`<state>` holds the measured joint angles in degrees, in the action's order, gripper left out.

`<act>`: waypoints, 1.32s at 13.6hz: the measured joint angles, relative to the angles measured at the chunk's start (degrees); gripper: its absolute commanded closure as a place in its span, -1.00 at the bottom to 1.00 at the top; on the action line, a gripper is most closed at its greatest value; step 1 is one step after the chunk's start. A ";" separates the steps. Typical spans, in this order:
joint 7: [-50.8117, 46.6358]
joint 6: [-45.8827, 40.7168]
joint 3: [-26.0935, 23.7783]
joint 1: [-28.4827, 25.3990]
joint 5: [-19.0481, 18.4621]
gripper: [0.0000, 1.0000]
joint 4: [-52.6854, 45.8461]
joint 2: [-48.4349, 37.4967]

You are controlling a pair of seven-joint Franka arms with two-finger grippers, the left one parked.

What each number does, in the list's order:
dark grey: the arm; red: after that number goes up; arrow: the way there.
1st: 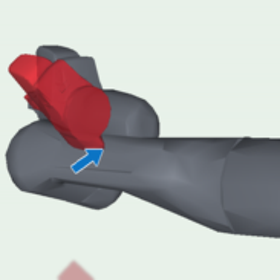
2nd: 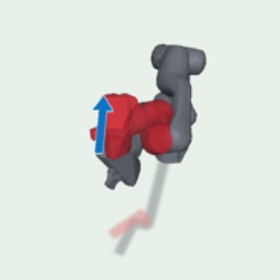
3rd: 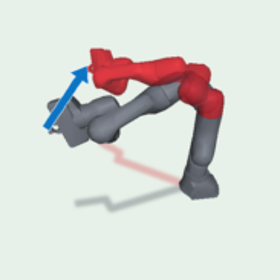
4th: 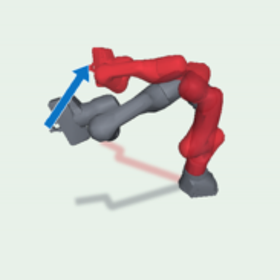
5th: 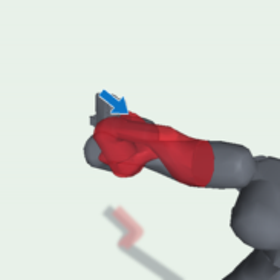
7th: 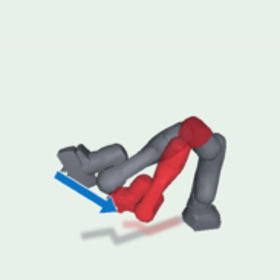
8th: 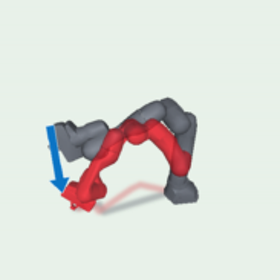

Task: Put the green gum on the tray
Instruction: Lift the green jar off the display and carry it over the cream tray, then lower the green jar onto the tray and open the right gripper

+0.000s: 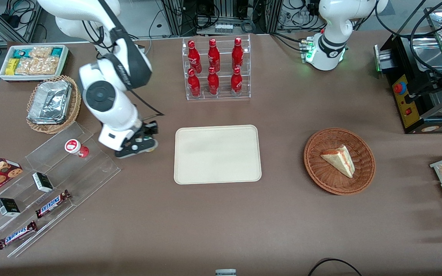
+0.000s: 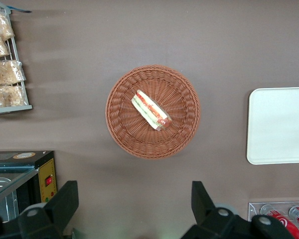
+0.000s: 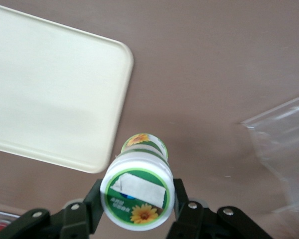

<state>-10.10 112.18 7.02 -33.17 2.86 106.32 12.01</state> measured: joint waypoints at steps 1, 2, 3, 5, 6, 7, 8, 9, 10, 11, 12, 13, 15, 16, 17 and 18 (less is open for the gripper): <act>-2.21 0.96 0.03 -1.50 0.78 1.00 -0.81 1.44; -4.80 2.04 0.03 -3.08 0.93 1.00 -1.59 2.79; -7.34 3.02 0.02 -4.60 0.96 1.00 -2.31 4.09; -12.43 4.67 0.02 -7.61 0.97 1.00 -3.69 6.64; -14.80 5.29 0.03 -8.95 0.97 1.00 -4.46 7.80; -16.87 5.62 0.05 -10.00 0.97 1.00 -5.23 8.89; -18.92 5.93 0.05 -10.85 0.97 1.00 -5.97 9.96; -20.97 6.60 0.07 -11.58 0.97 1.00 -6.58 11.06; -22.99 7.29 0.07 -12.28 0.97 1.00 -7.20 12.10; -24.90 7.88 0.08 -13.00 0.97 1.00 -7.86 13.16; -26.84 8.56 0.07 -13.71 0.98 1.00 -8.61 14.22; -28.62 9.09 0.08 -14.31 0.98 1.00 -9.47 15.28; -31.53 10.85 0.05 -15.45 0.98 1.00 -10.95 17.43; -32.85 12.07 0.06 -16.01 0.98 1.00 -11.33 18.45; -34.01 13.47 0.06 -16.46 0.98 1.00 -11.61 19.49; -35.10 15.02 0.07 -16.75 1.08 1.00 -11.71 20.45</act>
<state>-45.20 127.19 7.09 -49.92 3.94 94.61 32.46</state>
